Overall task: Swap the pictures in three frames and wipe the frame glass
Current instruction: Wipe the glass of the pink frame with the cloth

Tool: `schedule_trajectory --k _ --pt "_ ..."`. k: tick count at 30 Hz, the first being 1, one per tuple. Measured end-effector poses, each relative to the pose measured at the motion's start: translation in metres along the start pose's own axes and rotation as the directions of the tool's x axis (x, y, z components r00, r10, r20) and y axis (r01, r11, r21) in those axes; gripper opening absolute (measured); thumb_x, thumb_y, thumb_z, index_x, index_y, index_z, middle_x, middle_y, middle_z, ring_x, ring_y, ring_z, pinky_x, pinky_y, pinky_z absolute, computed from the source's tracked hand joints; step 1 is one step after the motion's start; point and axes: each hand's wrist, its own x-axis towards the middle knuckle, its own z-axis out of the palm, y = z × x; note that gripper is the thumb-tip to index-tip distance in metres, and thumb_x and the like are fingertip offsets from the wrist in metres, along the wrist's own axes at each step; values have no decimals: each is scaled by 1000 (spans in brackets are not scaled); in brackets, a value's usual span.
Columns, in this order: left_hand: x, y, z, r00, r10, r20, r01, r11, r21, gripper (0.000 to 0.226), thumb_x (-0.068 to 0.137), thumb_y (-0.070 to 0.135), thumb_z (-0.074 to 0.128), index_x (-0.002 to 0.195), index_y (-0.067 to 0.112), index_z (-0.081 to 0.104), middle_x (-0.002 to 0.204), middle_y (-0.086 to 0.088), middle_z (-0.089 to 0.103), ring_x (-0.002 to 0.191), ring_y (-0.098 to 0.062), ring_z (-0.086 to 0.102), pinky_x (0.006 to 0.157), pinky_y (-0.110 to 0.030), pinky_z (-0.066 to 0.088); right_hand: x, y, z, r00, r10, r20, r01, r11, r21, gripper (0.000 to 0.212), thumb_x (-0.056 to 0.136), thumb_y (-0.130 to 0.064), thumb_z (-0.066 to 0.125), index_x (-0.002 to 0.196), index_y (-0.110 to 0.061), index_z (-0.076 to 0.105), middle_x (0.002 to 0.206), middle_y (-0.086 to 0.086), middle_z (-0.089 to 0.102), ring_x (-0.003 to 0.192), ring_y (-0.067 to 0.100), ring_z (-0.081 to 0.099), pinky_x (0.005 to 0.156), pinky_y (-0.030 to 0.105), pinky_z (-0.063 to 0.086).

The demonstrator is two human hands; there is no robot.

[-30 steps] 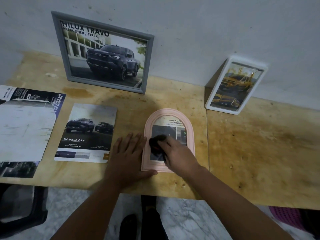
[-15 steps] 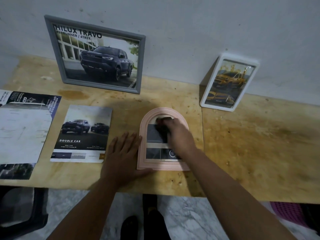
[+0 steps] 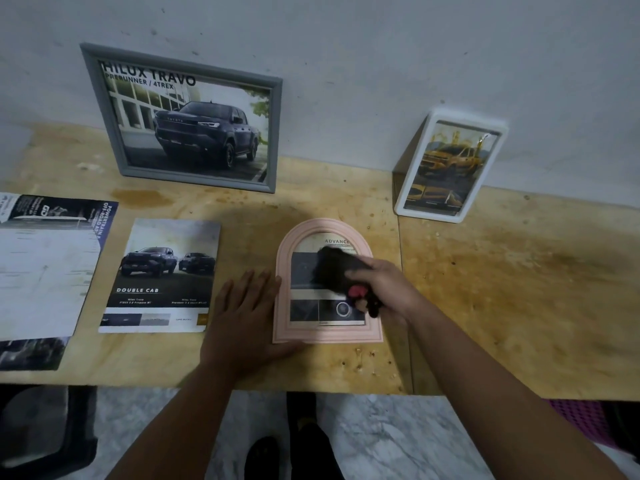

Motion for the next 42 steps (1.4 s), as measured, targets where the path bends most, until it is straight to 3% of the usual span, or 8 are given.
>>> schedule_trajectory --k 2,5,10,14,27,33,37,42 --pt "0 0 0 1000 -1 4 1 1000 -5 121 74 101 36 162 19 28 170 -6 25 159 -29 15 125 -58 17 11 -6 5 997 18 -80 -2 981 195 29 95 -27 70 113 -4 68 90 22 60 56 23 50 38 25 37" --pt "0 0 -1 1000 0 16 0 1000 -1 122 74 102 32 164 22 20 172 -4 17 160 -27 8 127 -57 13 35 -6 14 873 -382 -304 283 904 -321 33 100 -43 61 115 -16 75 94 6 71 76 21 64 60 34 53" --pt "-1 -1 0 1000 -4 15 4 1000 16 121 74 101 33 164 22 21 171 -5 21 160 -27 10 127 -56 14 63 23 5 807 -579 118 174 42 -984 39 104 -47 42 138 -32 55 128 0 56 102 25 57 70 38 52" --pt "-1 0 -2 1000 -8 9 8 1000 21 121 74 102 31 164 23 21 171 -4 20 160 -26 9 127 -55 13 62 32 -11 774 -607 183 108 -159 -981 34 104 -35 51 135 -23 57 123 4 55 93 31 57 54 35 42" --pt "1 -1 1 1000 1 5 -1 1000 -4 121 74 102 29 164 21 22 171 -5 20 160 -29 10 126 -57 15 -21 80 23 797 -603 35 179 180 -967 26 100 -27 57 116 -16 74 101 1 59 67 23 63 57 36 55" --pt "1 -1 0 999 1 33 -1 1000 0 120 75 101 29 165 23 17 172 -4 15 160 -28 6 126 -57 12 -13 31 48 921 -389 -8 273 661 -699 19 102 -25 59 106 -18 77 88 -4 70 77 17 71 73 39 59" --pt "2 -2 1 1000 3 28 -3 1000 -13 121 74 102 31 164 23 20 172 -5 18 160 -29 9 125 -58 14 32 -3 31 724 -678 -126 225 405 -886 26 103 -28 55 119 -19 73 101 2 61 81 21 62 70 36 53" --pt "2 -2 1 1000 6 14 -6 1000 -15 119 75 100 34 164 22 23 171 -6 22 159 -29 12 125 -58 16 77 27 47 748 -664 1 173 193 -966 33 105 -27 50 133 -19 64 125 10 57 97 30 63 76 41 57"
